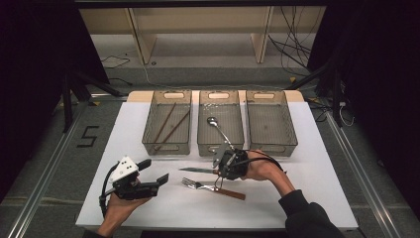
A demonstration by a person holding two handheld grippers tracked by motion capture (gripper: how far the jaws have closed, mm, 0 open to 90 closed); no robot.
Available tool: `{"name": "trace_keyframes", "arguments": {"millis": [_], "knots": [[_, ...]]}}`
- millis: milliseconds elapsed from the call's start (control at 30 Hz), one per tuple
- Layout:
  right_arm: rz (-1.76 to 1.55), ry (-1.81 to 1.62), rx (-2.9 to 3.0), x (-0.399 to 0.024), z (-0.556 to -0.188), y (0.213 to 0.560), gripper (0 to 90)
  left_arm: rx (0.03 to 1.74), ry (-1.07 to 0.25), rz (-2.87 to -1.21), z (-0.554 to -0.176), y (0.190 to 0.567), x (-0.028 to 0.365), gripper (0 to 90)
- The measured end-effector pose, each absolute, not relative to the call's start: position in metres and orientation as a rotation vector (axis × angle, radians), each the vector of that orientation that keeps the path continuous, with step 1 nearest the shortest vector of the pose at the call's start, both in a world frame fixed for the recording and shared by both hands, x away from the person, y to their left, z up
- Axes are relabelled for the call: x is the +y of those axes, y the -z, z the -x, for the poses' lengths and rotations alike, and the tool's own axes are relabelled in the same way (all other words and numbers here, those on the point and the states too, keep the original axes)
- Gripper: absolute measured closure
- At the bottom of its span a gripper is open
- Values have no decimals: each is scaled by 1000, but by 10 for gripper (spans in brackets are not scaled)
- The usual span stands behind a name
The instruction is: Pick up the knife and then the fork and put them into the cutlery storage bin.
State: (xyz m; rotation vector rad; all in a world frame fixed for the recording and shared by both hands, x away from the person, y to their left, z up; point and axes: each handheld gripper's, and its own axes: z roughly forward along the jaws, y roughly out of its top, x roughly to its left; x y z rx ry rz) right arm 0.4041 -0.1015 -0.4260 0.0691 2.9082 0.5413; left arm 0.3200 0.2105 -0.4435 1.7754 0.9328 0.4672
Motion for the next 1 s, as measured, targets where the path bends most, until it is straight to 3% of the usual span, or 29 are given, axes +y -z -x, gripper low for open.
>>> {"name": "trace_keyframes", "arguments": {"millis": [1000], "knots": [[-662, -914, 2649, -157, -439, 375, 775, 936, -461, -1749, -320, 443, 213, 158]]}}
